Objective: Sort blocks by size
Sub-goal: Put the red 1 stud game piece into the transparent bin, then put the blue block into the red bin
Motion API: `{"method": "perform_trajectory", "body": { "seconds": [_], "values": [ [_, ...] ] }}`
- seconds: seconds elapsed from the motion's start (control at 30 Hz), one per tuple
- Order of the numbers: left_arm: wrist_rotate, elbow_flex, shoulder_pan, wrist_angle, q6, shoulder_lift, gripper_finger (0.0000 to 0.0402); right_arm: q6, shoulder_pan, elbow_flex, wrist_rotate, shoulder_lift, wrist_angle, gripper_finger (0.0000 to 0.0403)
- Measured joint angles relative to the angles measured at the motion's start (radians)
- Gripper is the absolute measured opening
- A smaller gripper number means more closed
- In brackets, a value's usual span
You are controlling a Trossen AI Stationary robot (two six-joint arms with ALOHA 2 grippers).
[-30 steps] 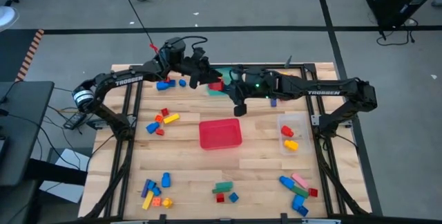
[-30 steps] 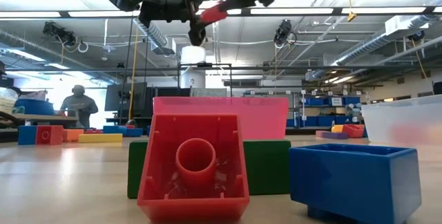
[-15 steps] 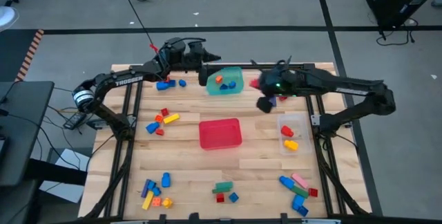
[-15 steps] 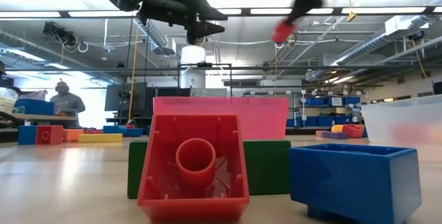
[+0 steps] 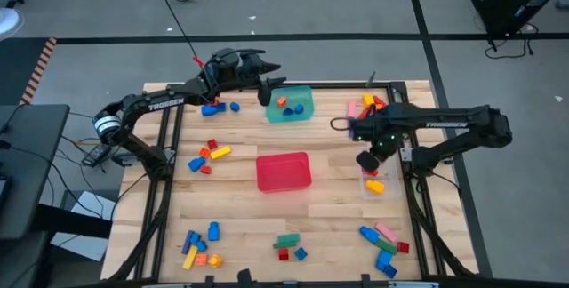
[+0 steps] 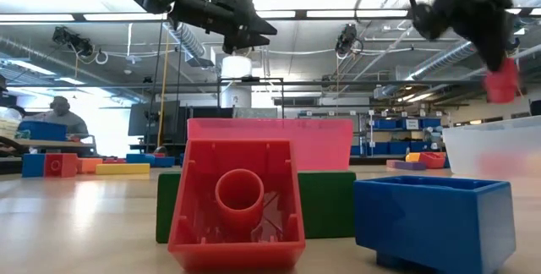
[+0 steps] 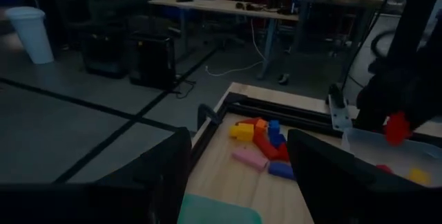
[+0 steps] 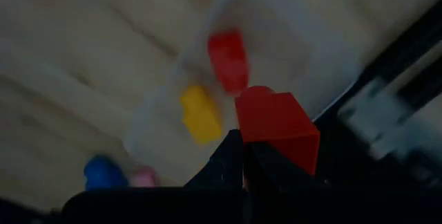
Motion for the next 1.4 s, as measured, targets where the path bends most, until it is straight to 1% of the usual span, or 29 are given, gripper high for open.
{"method": "perform_trajectory", "body": {
  "seconds": [0.1,0.17,0.27,0.37,0.47,0.6,0.67,0.73,0.83,0.93,1.03,1.13,1.2,1.3,1.4],
  "values": [
    [0.000,0.000,-0.008,-0.007,-0.009,-0.003,0.0248,-0.001,-0.001,-0.081,-0.113,0.000,0.050,0.0012],
    [-0.006,-0.001,-0.021,-0.021,0.016,-0.010,0.0248,-0.009,0.000,-0.122,-0.152,0.000,0.086,0.0013],
    [-0.031,-0.001,-0.049,-0.078,0.112,-0.029,0.0248,-0.011,0.001,-0.161,-0.157,0.000,0.115,0.0037],
    [-0.117,-0.001,-0.089,-0.150,0.185,-0.054,0.0248,-0.012,0.001,-0.170,-0.146,0.000,0.112,0.0073],
    [-0.203,-0.001,-0.128,-0.216,0.205,-0.081,0.0248,-0.016,0.003,-0.170,-0.129,-0.007,0.116,0.0102],
    [-0.293,-0.001,-0.180,-0.281,0.204,-0.113,0.0248,-0.032,0.003,-0.170,-0.096,-0.029,0.114,0.0125],
    [-0.345,-0.001,-0.214,-0.305,0.201,-0.130,0.0248,-0.031,0.003,-0.170,-0.067,-0.054,0.113,0.0130],
    [-0.410,-0.001,-0.258,-0.337,0.191,-0.148,0.0248,-0.037,0.006,-0.170,-0.007,-0.088,0.124,0.0132],
    [-0.517,-0.001,-0.332,-0.378,0.159,-0.166,0.0248,-0.041,0.033,-0.170,0.133,-0.168,0.186,0.0132],
    [-0.618,-0.001,-0.401,-0.426,0.109,-0.176,0.0248,-0.037,0.078,-0.170,0.288,-0.269,0.284,0.0131],
    [-0.714,0.000,-0.469,-0.466,0.058,-0.181,0.0248,-0.086,0.127,-0.169,0.399,-0.375,0.402,0.0131],
    [-0.802,0.000,-0.536,-0.504,-0.010,-0.180,0.0248,-0.212,0.177,-0.177,0.447,-0.474,0.544,0.0133],
    [-0.842,0.000,-0.576,-0.507,-0.039,-0.180,0.0248,-0.293,0.203,-0.201,0.472,-0.535,0.641,0.0133],
    [-0.889,0.000,-0.636,-0.509,-0.101,-0.180,0.0248,-0.334,0.223,-0.255,0.515,-0.605,0.793,0.0133],
    [-0.917,0.000,-0.694,-0.510,-0.164,-0.180,0.0248,-0.341,0.233,-0.319,0.513,-0.636,0.887,0.0136]
  ]
}}
